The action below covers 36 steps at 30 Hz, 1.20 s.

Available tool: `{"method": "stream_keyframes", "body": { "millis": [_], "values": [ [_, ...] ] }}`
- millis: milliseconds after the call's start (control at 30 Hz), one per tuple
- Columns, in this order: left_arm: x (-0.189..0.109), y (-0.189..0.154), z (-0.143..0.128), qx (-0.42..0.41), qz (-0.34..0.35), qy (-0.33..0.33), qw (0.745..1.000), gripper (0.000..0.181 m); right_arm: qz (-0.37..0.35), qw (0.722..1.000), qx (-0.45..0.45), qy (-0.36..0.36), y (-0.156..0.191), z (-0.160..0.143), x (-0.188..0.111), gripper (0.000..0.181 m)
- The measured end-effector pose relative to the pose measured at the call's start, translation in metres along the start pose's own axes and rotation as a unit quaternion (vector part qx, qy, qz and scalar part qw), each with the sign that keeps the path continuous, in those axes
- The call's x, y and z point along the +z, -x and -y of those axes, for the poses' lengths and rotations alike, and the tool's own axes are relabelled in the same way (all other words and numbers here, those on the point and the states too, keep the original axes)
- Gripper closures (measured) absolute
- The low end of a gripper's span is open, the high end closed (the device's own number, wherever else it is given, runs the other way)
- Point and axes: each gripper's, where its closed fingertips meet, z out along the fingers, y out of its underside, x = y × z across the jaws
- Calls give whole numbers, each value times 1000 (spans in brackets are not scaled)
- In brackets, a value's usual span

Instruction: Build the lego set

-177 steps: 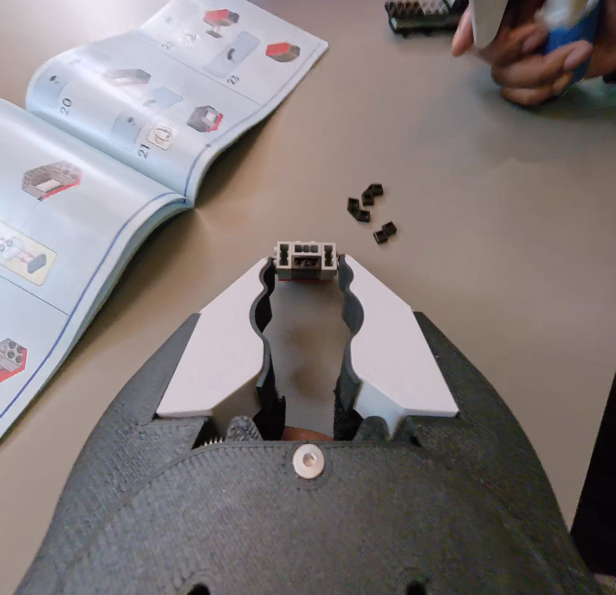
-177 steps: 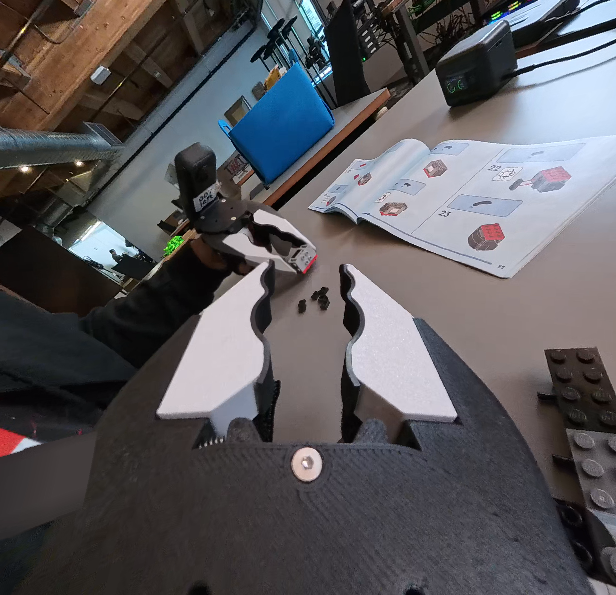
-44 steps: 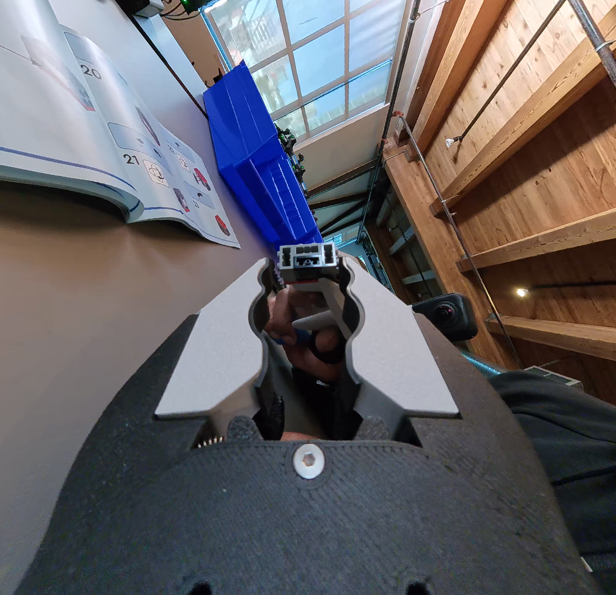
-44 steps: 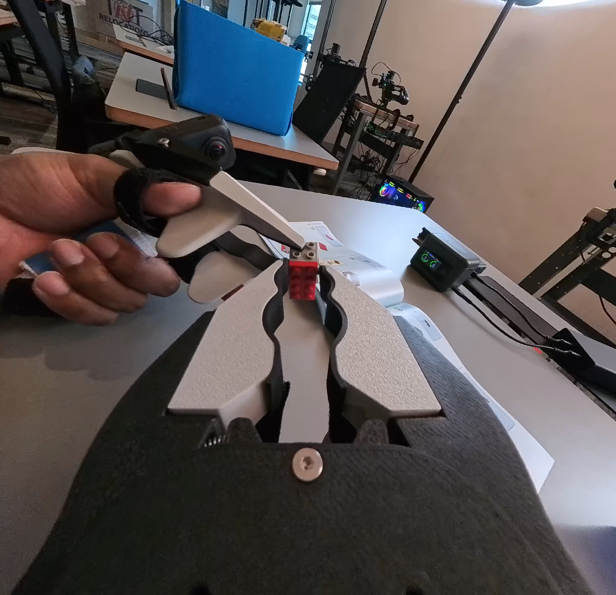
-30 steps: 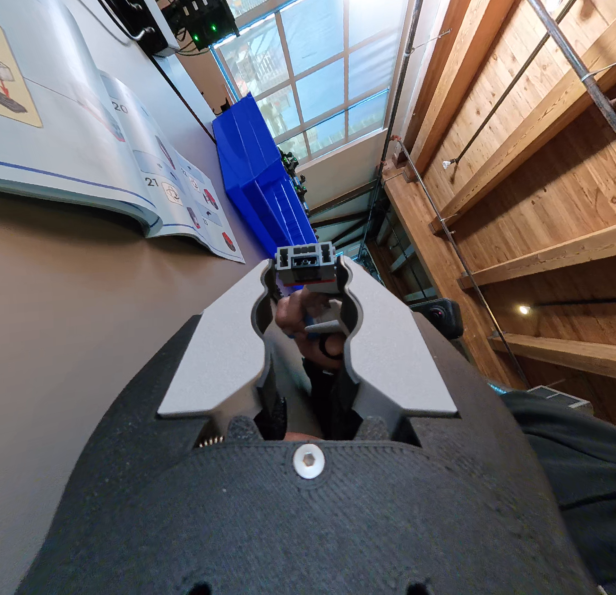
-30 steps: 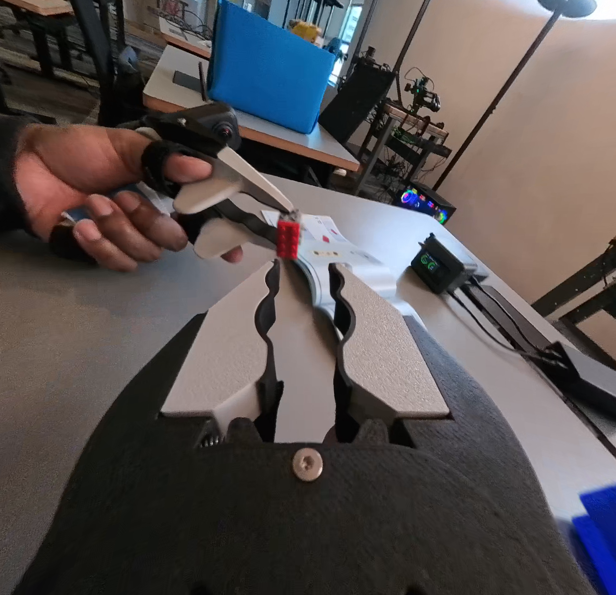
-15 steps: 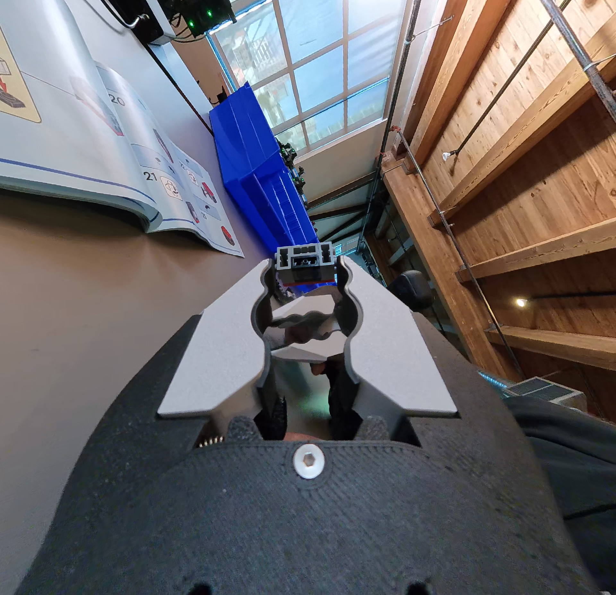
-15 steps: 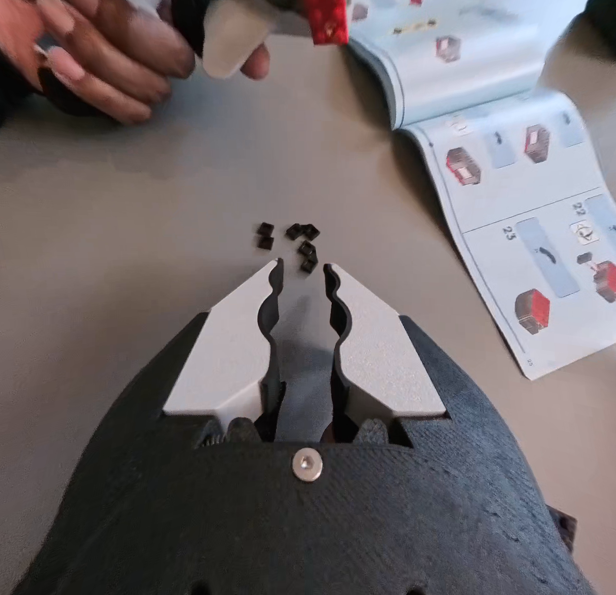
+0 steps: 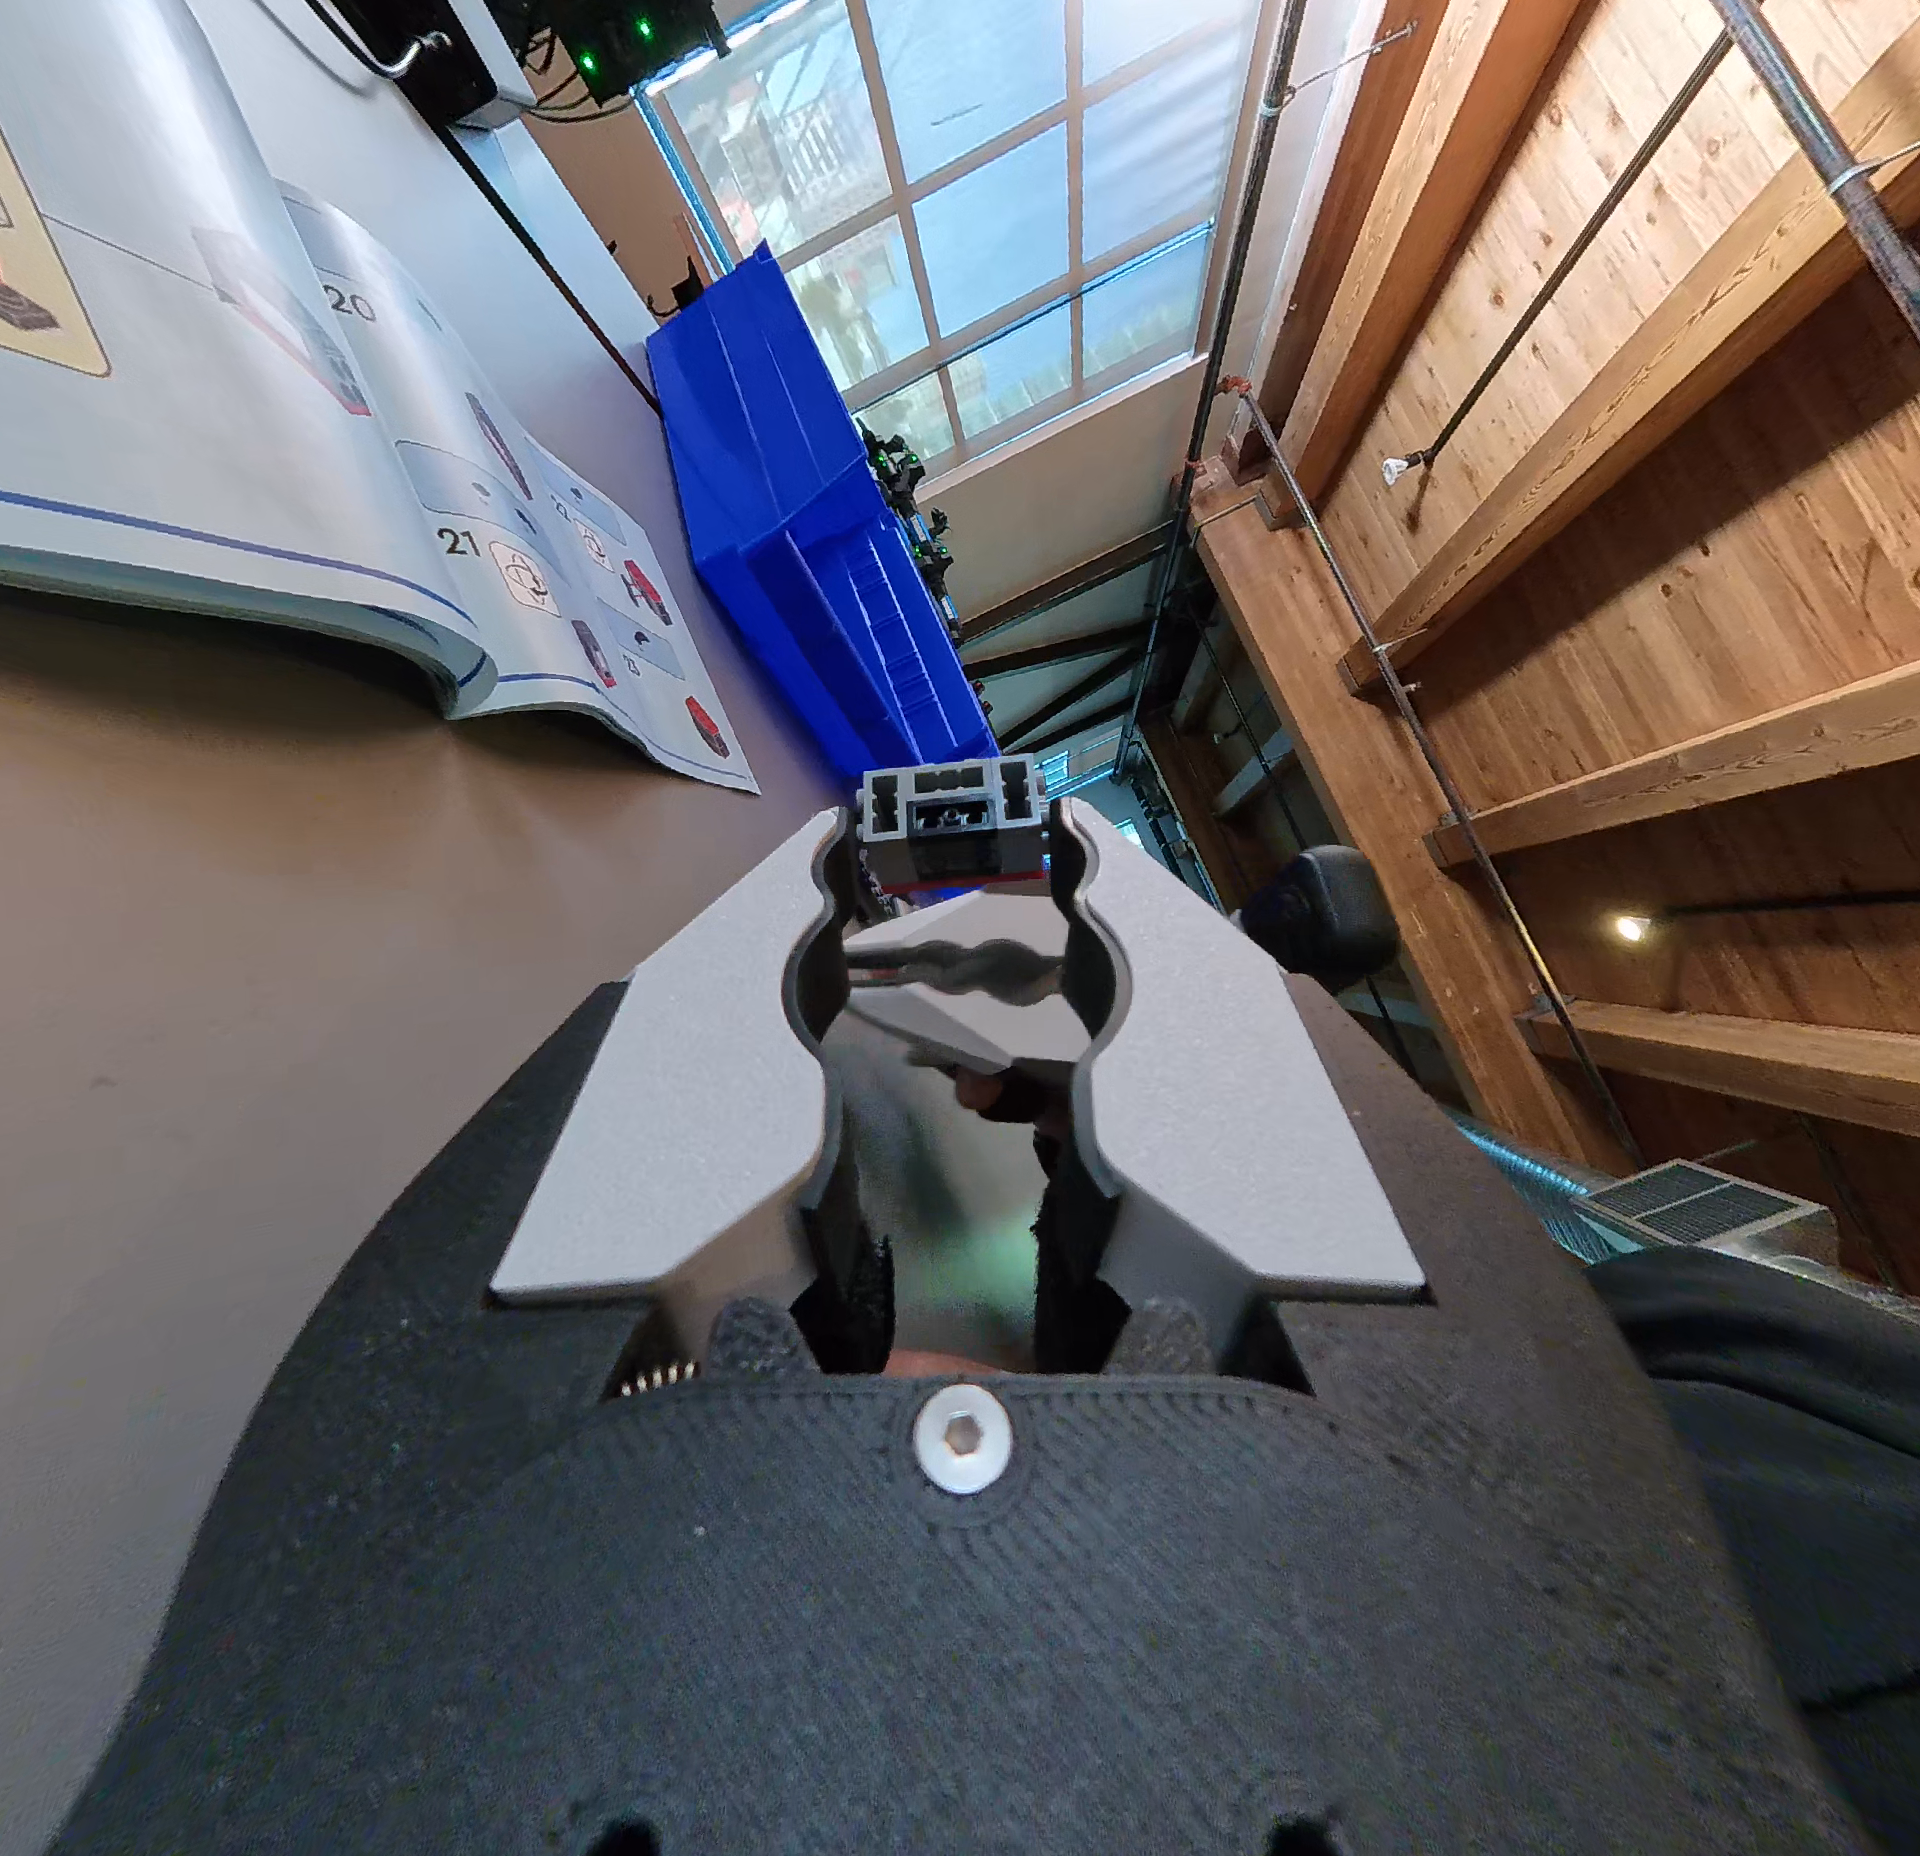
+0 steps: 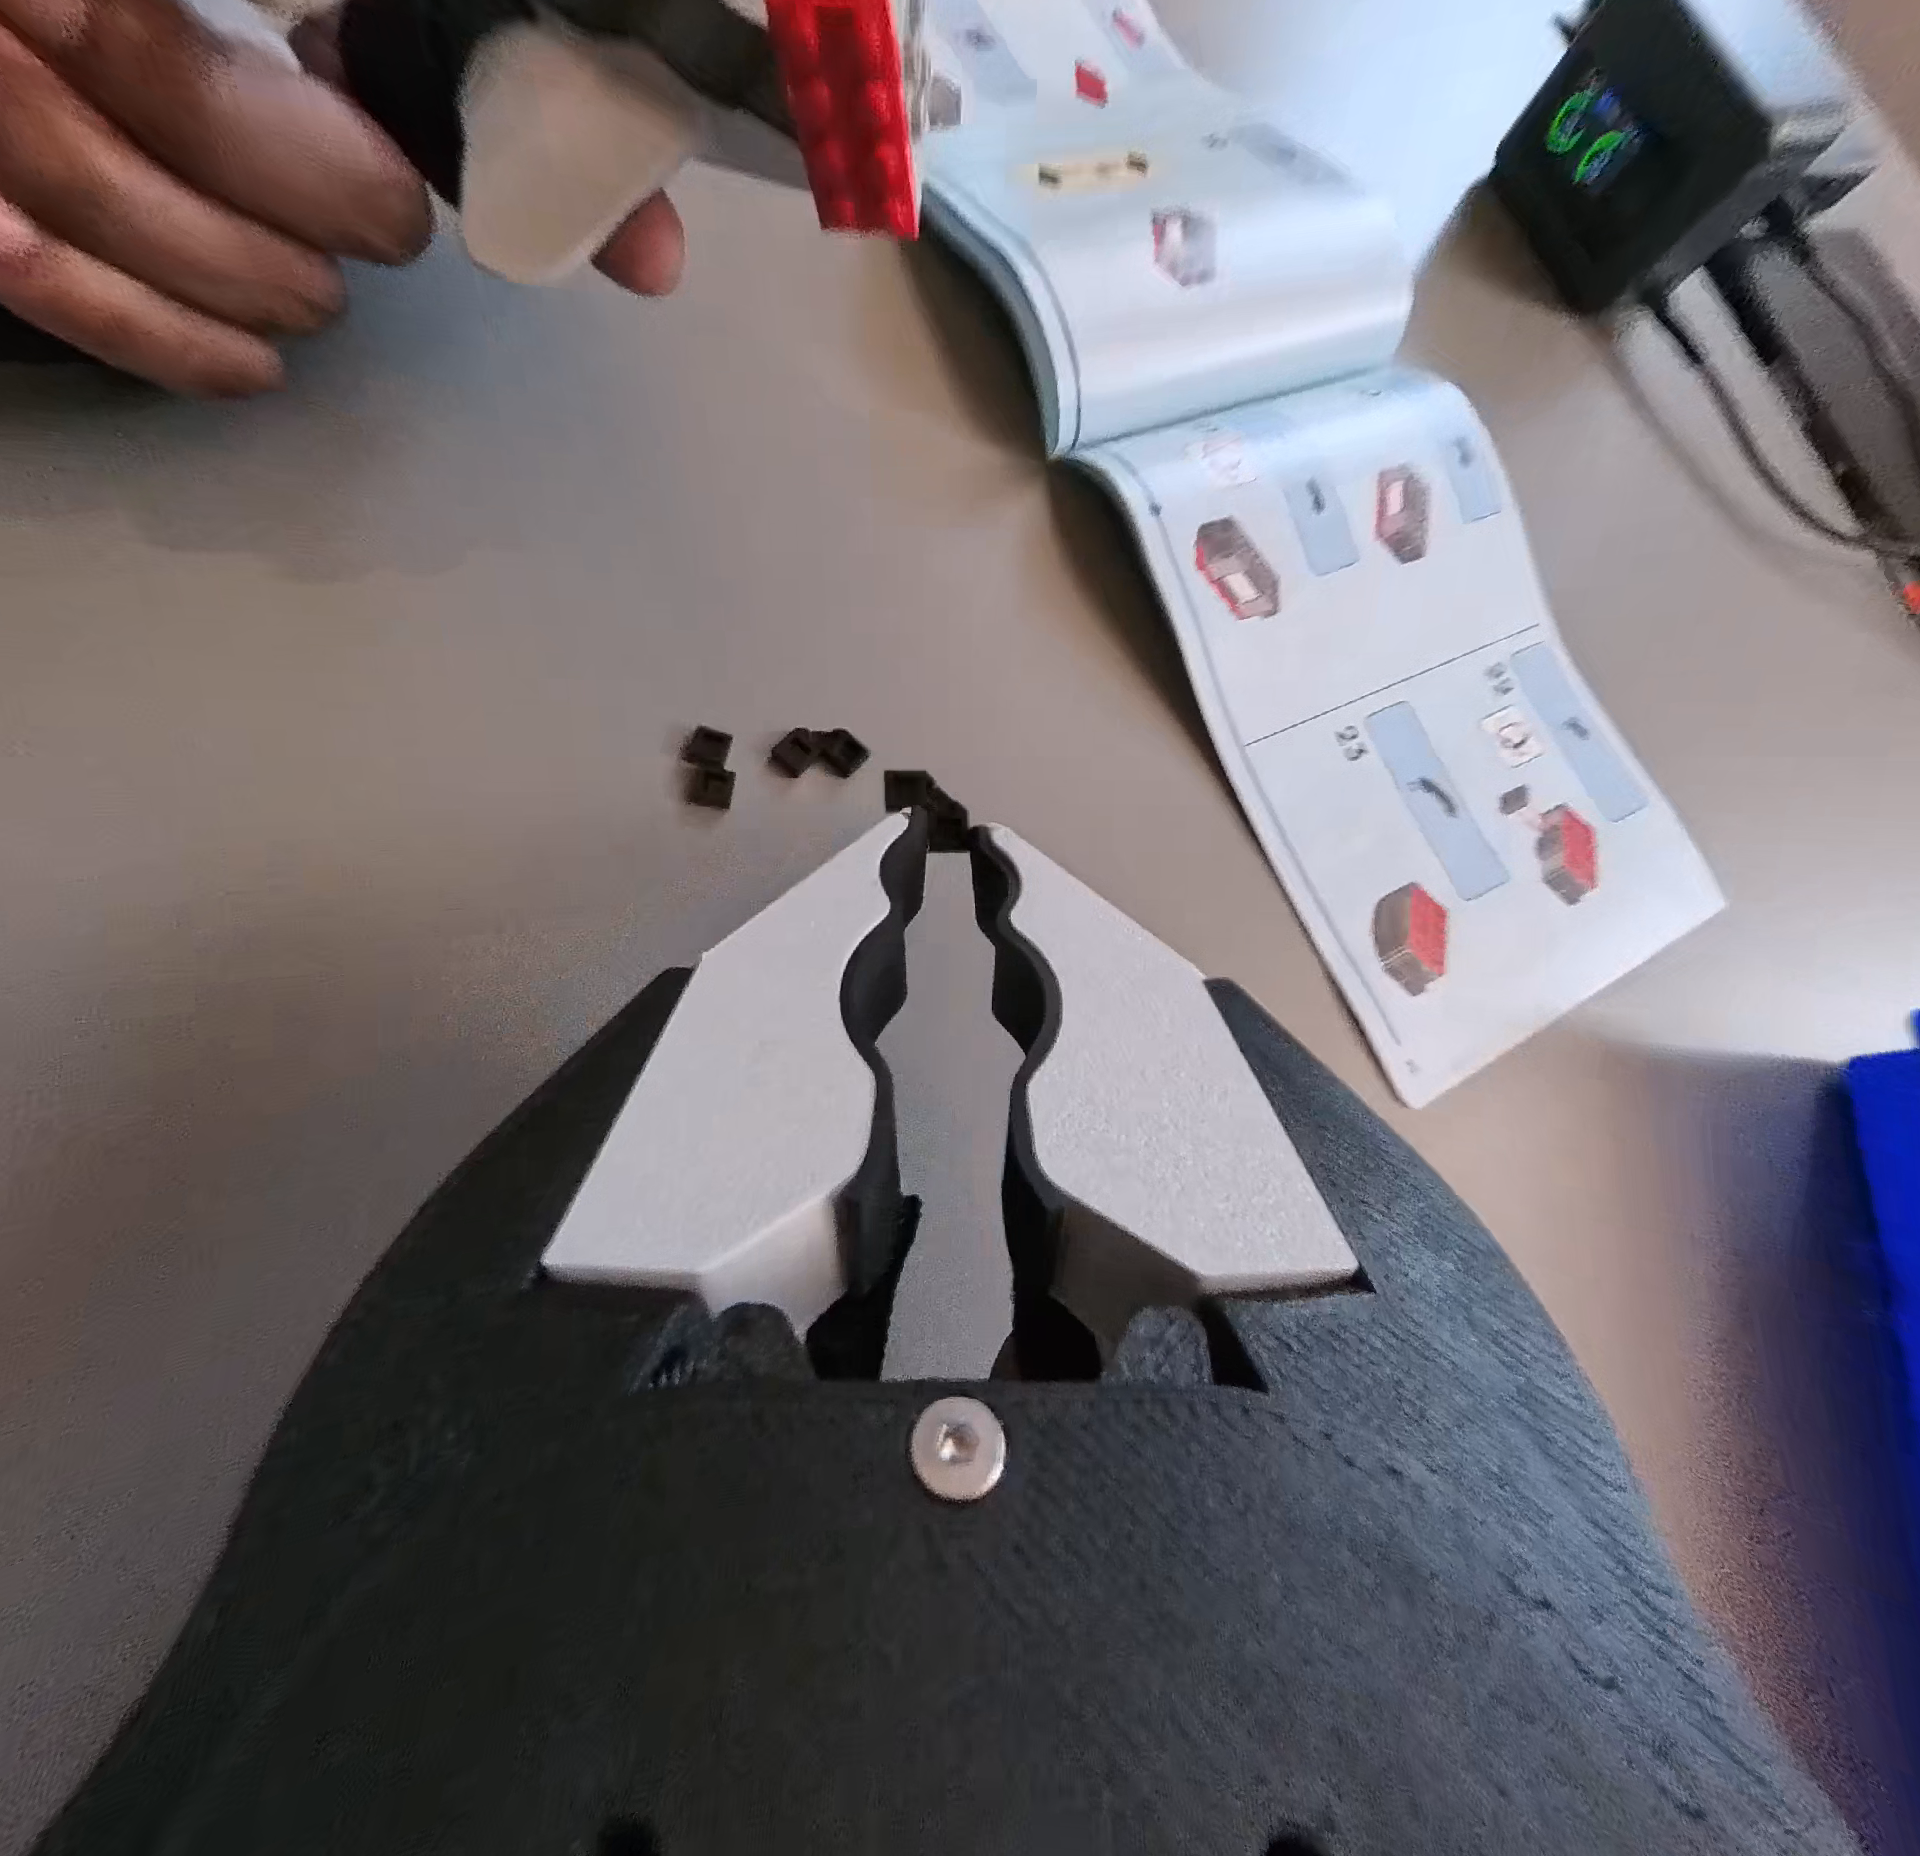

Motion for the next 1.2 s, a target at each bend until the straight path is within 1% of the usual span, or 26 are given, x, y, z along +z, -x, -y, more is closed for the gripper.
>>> {"method": "stream_keyframes", "body": {
  "millis": [100, 167, 200, 267, 333, 400, 600, 800, 967, 1200],
  "values": [
    [-1, 0, 1, -1, -2, -1, 1000, 144, -5, 999, -8, -32, -5, 17, -19, 172],
    [-1, 0, 1, -1, -2, -1, 1000, 144, -16, 998, -7, -57, -12, 28, -30, 165],
    [-1, 0, 1, -1, -3, -1, 1000, 145, -18, 998, -2, -67, -14, 31, -35, 164],
    [-1, -1, 1, -1, -3, 0, 1000, 145, -19, 996, 12, -85, -18, 37, -44, 163],
    [-1, -1, 1, -2, -4, 0, 1000, 144, -19, 995, 30, -89, -22, 36, -49, 163],
    [-1, -1, 1, -2, -5, 0, 1000, 145, -20, 996, 45, -78, -25, 28, -49, 163],
    [-2, -1, 1, -4, -7, -1, 1000, 144, -57, 995, 86, -10, -41, -10, -40, 164],
    [-2, -1, 1, -4, -6, 0, 1000, 144, -104, 988, 97, 53, -66, -37, -33, 163],
    [-3, -1, 2, -3, -4, 0, 1000, 144, -99, 986, 104, 81, -73, -48, -24, 162],
    [-3, -1, 1, -4, -5, 1, 1000, 145, -109, 982, 96, 121, -101, -60, -17, 161]
  ]
}}
